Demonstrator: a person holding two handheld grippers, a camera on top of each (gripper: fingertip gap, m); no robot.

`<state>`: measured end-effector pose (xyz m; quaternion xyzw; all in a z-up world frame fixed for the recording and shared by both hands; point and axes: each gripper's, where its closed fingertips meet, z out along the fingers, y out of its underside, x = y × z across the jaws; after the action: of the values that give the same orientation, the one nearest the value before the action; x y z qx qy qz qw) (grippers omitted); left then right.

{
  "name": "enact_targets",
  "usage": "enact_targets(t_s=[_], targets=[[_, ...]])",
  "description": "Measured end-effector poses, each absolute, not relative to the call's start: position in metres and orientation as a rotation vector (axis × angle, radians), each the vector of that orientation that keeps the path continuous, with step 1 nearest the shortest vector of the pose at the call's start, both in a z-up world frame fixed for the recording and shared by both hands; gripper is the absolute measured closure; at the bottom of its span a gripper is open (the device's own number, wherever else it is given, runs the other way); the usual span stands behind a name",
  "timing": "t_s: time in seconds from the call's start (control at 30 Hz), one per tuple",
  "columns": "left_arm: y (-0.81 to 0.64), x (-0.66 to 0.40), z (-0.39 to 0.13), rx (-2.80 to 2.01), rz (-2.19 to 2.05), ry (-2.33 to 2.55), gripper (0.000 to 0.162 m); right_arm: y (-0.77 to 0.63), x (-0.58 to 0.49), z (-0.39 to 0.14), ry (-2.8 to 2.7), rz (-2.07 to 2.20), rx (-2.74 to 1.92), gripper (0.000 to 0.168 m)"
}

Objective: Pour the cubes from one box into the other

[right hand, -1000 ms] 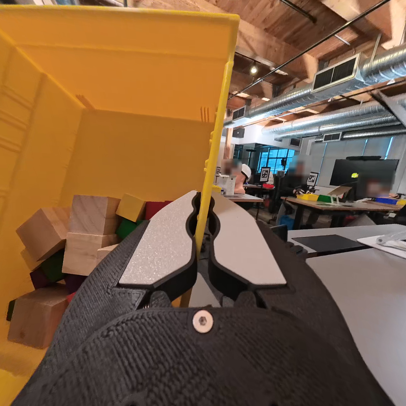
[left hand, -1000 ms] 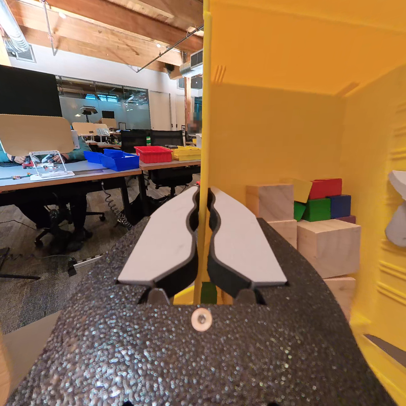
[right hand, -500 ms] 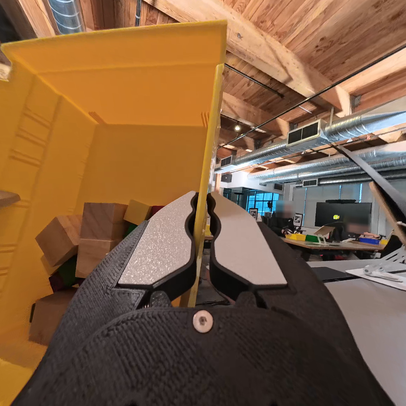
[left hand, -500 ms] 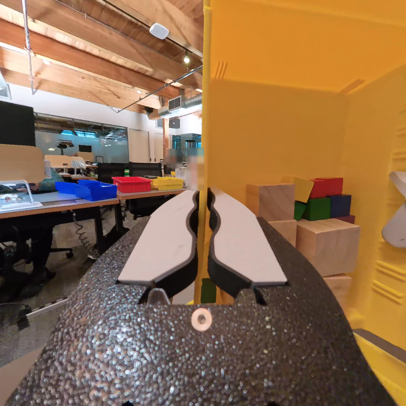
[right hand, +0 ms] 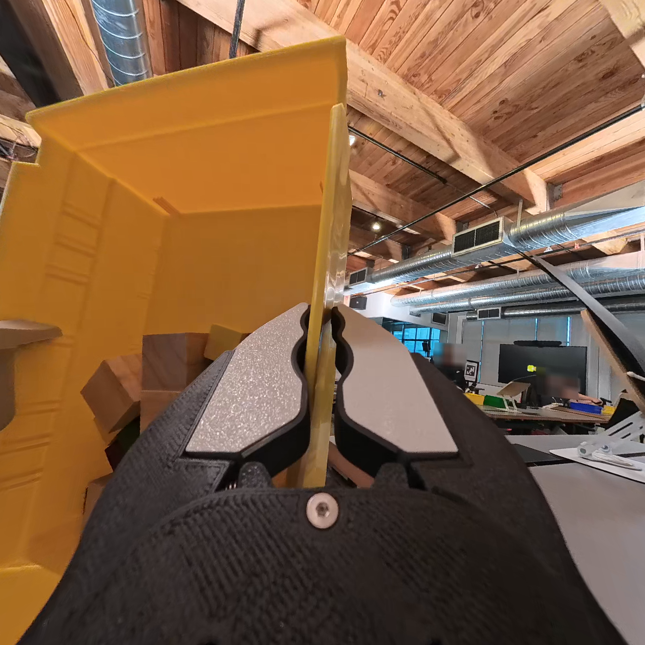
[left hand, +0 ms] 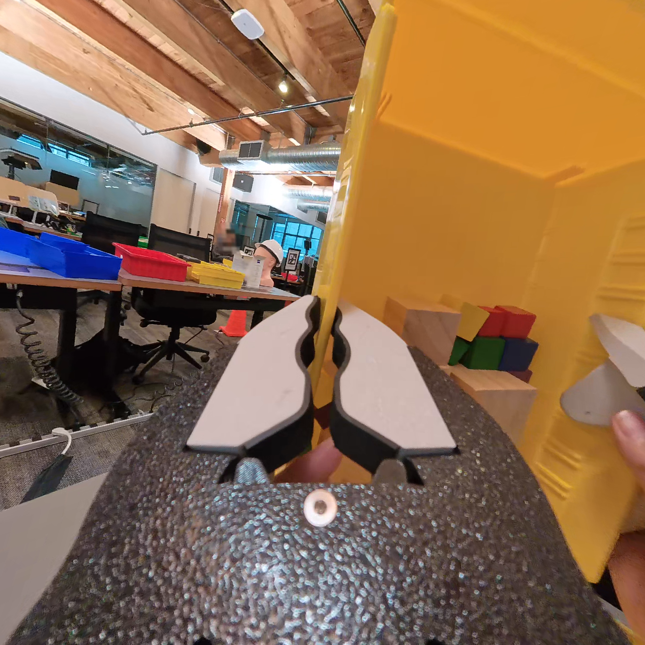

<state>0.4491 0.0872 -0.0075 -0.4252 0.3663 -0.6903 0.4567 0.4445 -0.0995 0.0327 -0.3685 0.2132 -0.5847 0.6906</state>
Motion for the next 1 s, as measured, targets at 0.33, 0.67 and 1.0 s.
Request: enact_targets(t_s=[0.33, 0.67, 1.0], targets=[[0.094, 0.456, -0.020, -1.101, -1.698, 0.918, 0.158, -0.091, 0.452, 0.023, 0.487, -1.291, -0.851, 0.157], [0.097, 0.459, -0.026, -1.142, -1.712, 0.924, 0.158, -0.086, 0.456, 0.023, 0.468, -1.285, -0.880, 0.156], [0.099, 0.454, -0.014, -1.094, -1.784, 0.893, 0.158, -0.084, 0.445, 0.034, 0.414, -1.293, -0.836, 0.155]])
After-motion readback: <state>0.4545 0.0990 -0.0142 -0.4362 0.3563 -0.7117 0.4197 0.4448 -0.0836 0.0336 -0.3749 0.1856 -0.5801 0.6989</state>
